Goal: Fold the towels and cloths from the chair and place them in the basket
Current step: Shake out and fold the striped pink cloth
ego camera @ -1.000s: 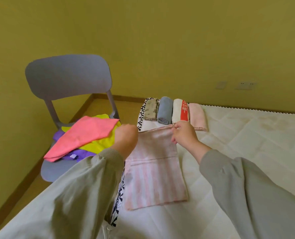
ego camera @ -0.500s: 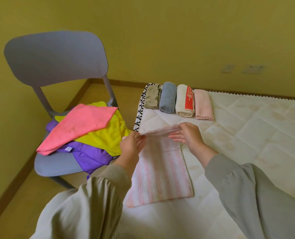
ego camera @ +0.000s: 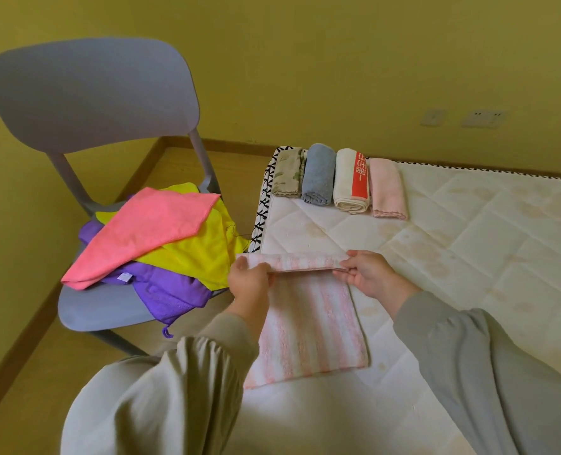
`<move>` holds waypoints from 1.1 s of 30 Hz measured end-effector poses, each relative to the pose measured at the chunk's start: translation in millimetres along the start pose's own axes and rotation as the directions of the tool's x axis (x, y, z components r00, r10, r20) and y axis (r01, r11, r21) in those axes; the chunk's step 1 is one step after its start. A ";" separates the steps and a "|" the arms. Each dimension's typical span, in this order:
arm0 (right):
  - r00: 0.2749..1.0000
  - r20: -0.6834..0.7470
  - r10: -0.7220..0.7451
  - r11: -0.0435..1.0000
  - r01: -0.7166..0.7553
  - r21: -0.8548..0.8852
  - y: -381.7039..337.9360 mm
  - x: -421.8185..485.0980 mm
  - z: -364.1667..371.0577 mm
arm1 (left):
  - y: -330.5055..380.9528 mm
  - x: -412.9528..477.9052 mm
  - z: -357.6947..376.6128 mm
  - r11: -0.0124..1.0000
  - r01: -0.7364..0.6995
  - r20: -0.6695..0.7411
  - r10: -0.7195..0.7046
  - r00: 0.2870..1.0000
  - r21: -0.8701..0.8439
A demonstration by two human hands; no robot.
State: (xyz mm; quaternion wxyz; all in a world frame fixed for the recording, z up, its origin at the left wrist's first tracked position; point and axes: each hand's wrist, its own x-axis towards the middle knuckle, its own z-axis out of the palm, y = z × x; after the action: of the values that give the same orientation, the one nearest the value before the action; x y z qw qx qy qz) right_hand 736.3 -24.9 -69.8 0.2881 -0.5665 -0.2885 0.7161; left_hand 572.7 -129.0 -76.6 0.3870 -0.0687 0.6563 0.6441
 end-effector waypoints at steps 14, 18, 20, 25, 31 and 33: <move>0.933 -0.015 -0.360 0.923 0.354 -0.151 -97.7 18.4 50.2 | 114.7 28.2 61.9 0.975 -0.171 0.282 0.125 0.951 0.145; 0.944 -0.043 -0.328 0.927 0.313 -0.207 -79.4 22.9 39.3 | 82.8 21.4 51.6 0.991 -0.083 0.225 0.057 0.973 0.105; 0.953 -0.058 -0.297 0.936 0.278 -0.217 -63.0 21.7 28.7 | 53.5 13.4 40.7 0.997 -0.027 0.164 0.016 0.986 0.066; 0.960 -0.079 -0.268 0.929 0.236 -0.285 -19.4 13.4 -2.1 | -13.4 -7.5 7.9 0.998 0.033 0.125 -0.040 0.991 0.058; 0.936 -0.177 -0.304 0.823 0.164 -0.544 31.3 9.1 -36.8 | -54.2 -19.5 -19.7 0.986 0.078 0.157 -0.102 0.982 0.150; 0.927 -0.162 -0.337 0.781 0.179 -0.599 37.1 5.8 -38.4 | -56.6 -22.7 -22.7 0.984 0.049 0.166 -0.077 0.983 0.169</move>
State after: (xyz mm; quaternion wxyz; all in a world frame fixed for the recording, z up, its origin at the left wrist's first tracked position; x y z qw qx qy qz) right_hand 769.6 -42.1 -108.3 0.2353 -0.6703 -0.5255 0.4682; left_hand 612.2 -167.8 -110.8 0.4667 -0.0017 0.6689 0.5785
